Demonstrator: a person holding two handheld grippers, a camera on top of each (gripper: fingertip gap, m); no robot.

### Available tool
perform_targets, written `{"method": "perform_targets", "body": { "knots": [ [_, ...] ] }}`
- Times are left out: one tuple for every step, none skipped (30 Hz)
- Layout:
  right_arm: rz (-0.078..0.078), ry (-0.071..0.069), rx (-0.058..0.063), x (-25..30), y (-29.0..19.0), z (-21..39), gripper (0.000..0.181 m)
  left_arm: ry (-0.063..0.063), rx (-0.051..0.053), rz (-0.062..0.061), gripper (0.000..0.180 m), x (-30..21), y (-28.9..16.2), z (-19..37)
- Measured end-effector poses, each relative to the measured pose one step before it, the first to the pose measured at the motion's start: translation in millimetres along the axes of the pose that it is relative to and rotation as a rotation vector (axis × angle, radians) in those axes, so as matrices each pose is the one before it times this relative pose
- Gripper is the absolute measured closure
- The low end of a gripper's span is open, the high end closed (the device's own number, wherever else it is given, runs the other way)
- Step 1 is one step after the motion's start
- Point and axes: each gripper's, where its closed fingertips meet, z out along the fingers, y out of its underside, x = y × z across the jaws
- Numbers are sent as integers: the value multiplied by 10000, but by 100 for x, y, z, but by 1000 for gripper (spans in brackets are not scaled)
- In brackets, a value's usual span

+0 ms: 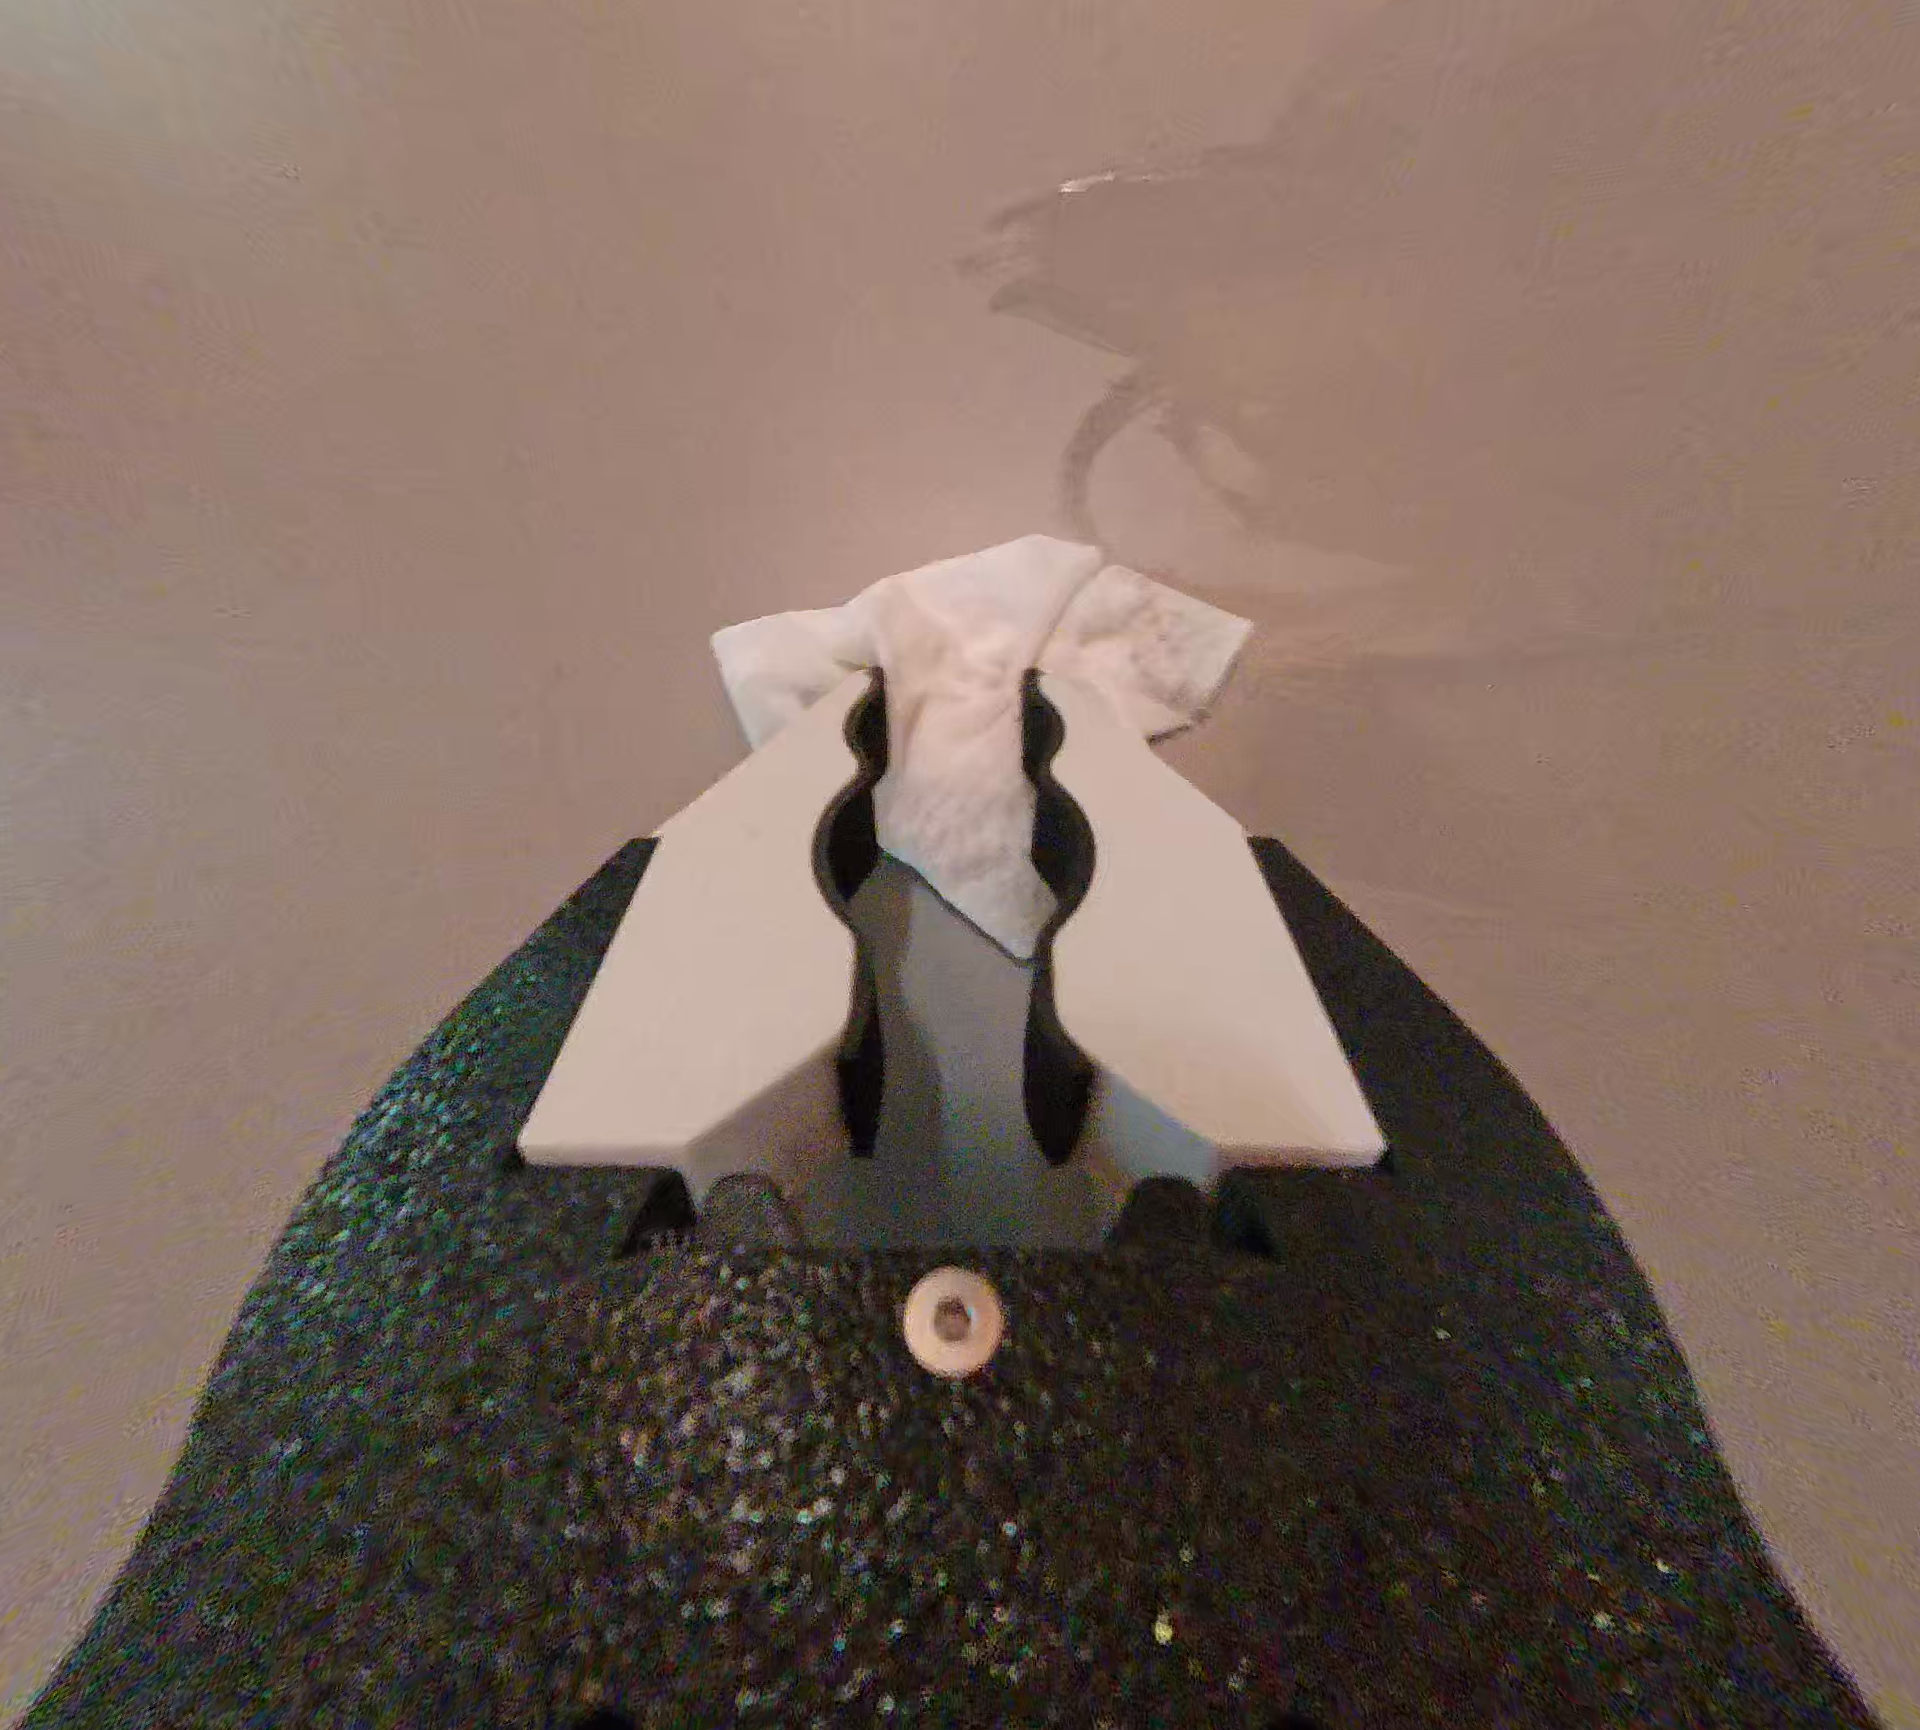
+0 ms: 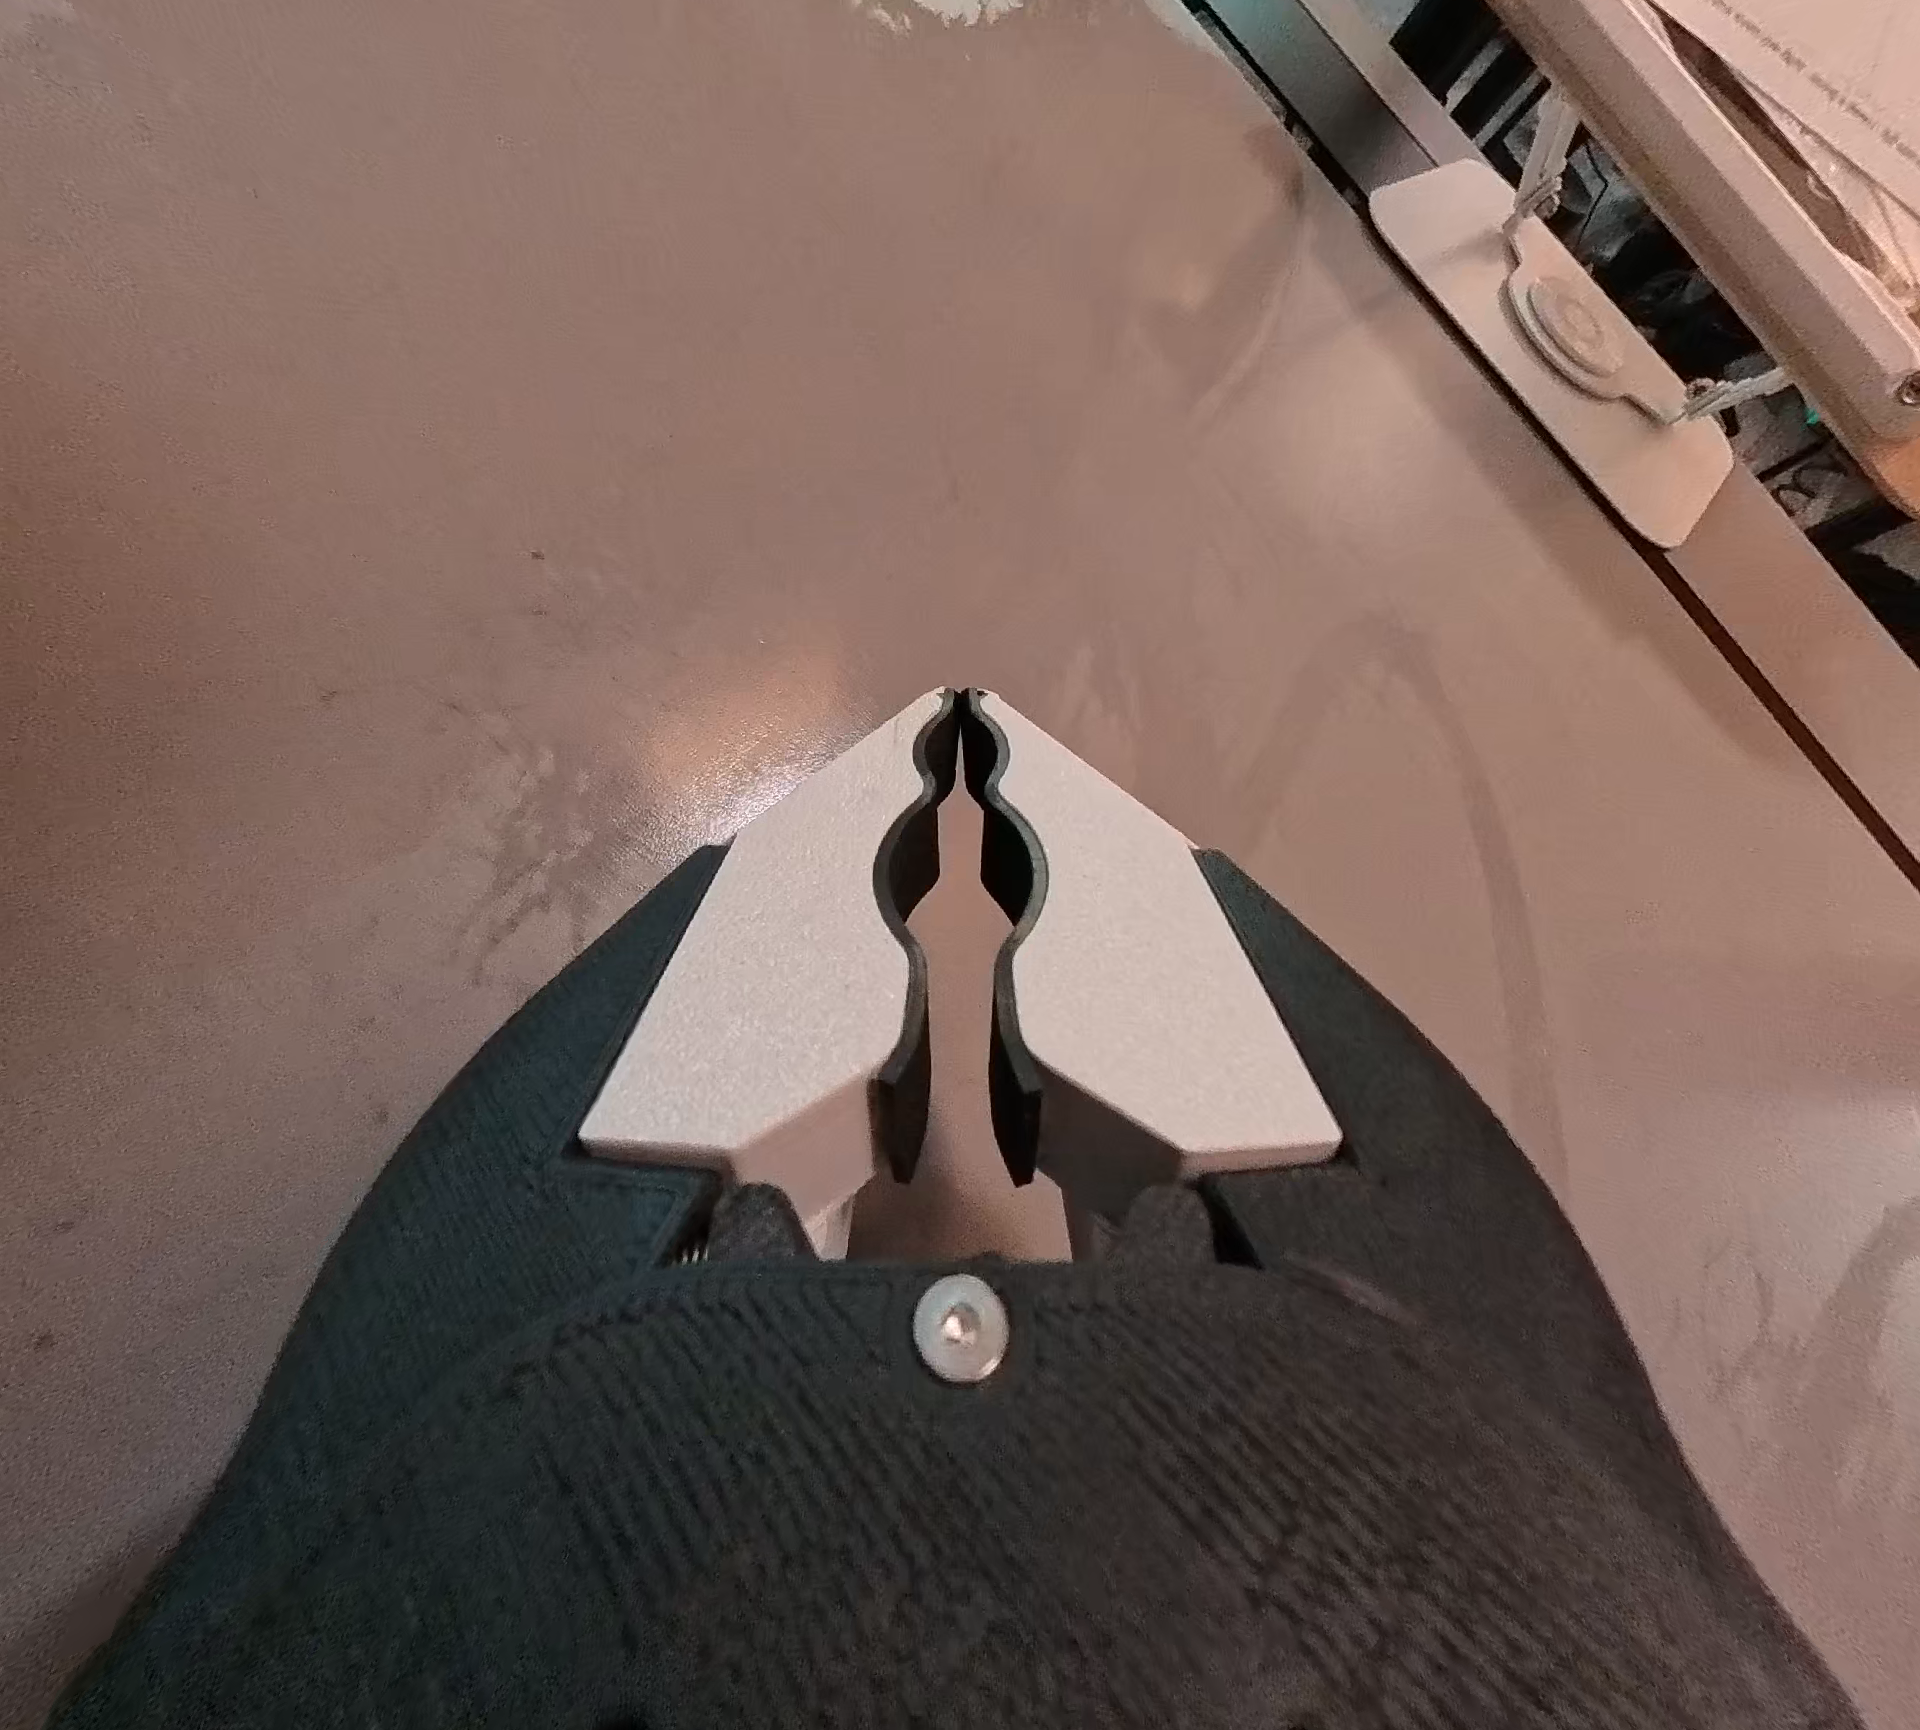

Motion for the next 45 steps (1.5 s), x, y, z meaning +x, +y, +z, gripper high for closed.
{"method": "perform_targets", "body": {
  "knots": [
    [-41, -17, -35, -45, 110, 22, 181, -394, -10, -130, 168, -990, 103, 52],
    [-16, -12, -29, -15, 107, 10, 181, -646, 29, 43, 168, -1639, 149, 68],
    [2, 16, -10, 47, 2, 28, 181, -604, -15, -19, 169, -1913, 174, 186],
    [3, 23, 12, 76, -37, -62, 181, -565, -128, -94, 169, -2099, 160, 371],
    [7, 10, 15, 39, -77, -77, 181, -590, -228, -86, 169, -2249, 93, 571],
    [13, -11, -1, -3, 12, -94, 181, -500, -225, -197, 170, -2111, 28, 705],
    [13, -40, 1, -50, 17, -15, 181, -86, -83, -579, 172, -1002, -141, 535],
    [-6, -50, 3, -75, -84, 16, 181, 385, -9, -602, 173, 765, -211, -20],
    [-28, -8, 26, -6, -227, 74, 181, 923, 94, 223, 173, 2862, -6, -665],
    [-25, 15, 71, 53, -276, 12, 181, 635, 135, 1158, 174, 3287, 329, -821],
    [-4, 13, 41, 13, -267, 156, 181, -298, 68, 1655, 174, 1493, 325, -618],
    [12, -5, 15, 14, -237, 137, 181, -452, 139, 1158, 174, -226, 204, -225],
    [5, -8, 45, -32, -173, 103, 181, -498, 0, -253, 175, -2002, 735, 445],
    [-21, 10, 48, 48, -127, -76, 181, -601, -220, -907, 175, -3159, 1087, 978],
    [-41, 7, 28, 18, -6, -180, 181, -322, -208, -800, 174, -2567, 564, 1023],
    [-45, -26, -19, -218, -165, 139, 181, 6, -173, -505, 175, -822, -64, 527],
    [-30, -37, -18, -138, 19, -61, 181, 192, -58, 555, 175, 1042, -328, -163],
    [-1, -34, 13, -181, -18, 66, 181, 206, 93, 1596, 175, 2163, -465, -675],
    [-21, -70, -42, -19, 400, -276, 181, -7, 142, 1822, 175, 1821, -581, -707],
    [-44, -45, -72, -188, 28, 78, 181, -220, 196, 1403, 175, 434, -291, -222],
    [-41, 17, 2, -33, -60, 98, 181, -436, -54, 434, 175, -1160, 777, 500],
    [-26, 25, 45, 23, -162, 113, 181, -651, -541, -245, 175, -2275, 2056, 1017],
    [16, 34, 63, 7, -192, 135, 181, -361, -424, -670, 175, -1799, 1765, 908],
    [28, 16, 31, 30, -127, 144, 181, 190, -41, -844, 175, -192, 359, 55],
    [16, -3, 1, -133, -178, 214, 181, 500, 325, 172, 175, 1511, -811, -917],
    [10, -33, -1, -130, -77, 174, 181, 330, 408, 1355, 175, 2233, -1169, -1314],
    [-22, -67, -17, -55, 233, -54, 181, 77, 245, 1508, 175, 1726, -1112, -1134],
    [-63, -56, -22, -32, 189, -93, 181, 43, 91, 817, 175, 669, -517, -498],
    [-75, -13, -24, 12, 80, -7, 181, 153, 168, -159, 176, -243, 184, 265],
    [-74, -4, 18, -21, -47, 90, 181, -89, -247, -646, 175, -1260, 1336, 899],
    [-51, 9, 13, 14, -82, 113, 181, -391, -572, -488, 175, -1754, 1868, 1045],
    [-5, 21, 12, 42, -99, 113, 181, -168, -207, -595, 176, -804, 885, 463],
    [36, 22, 6, 49, -49, 76, 181, 111, -6, -473, 176, 541, -110, -508],
    [66, 15, 20, 81, -62, -11, 181, 283, 266, 368, 176, 1797, -777, -1399],
    [67, 0, 48, -44, -141, -9, 181, 285, 529, 810, 176, 2431, -1207, -1802],
    [28, -9, 29, 19, -78, -61, 181, 114, 529, 784, 176, 2092, -1139, -1590],
    [-40, 13, 26, 19, -28, -52, 181, -171, 350, 571, 176, 876, -356, -826],
    [-47, 56, -1, -272, -485, 576, 181, -266, 170, -2, 176, -296, 605, 36],
    [19, 49, -36, 12, 158, -4, 181, -416, -304, -558, 176, -1365, 1694, 824],
    [72, -58, -55, 50, 363, -153, 181, -482, -648, -667, 176, -1936, 2021, 1298],
    [56, -61, -16, -35, -2, 11, 181, -218, -492, -784, 176, -1407, 1124, 1155],
    [-6, 3, 70, 48, -114, -52, 181, 117, -230, -775, 176, -151, -252, 375],
    [-75, 40, 18, 28, 2, -126, 181, 606, 427, 114, 176, 1695, -1771, -698],
    [-69, 44, -62, 1, 150, -121, 181, 633, 803, 990, 176, 2688, -2393, -1203],
    [-12, 18, -84, -10, 205, -105, 181, 151, 631, 1279, 176, 1807, -1868, -743]
  ]
}}
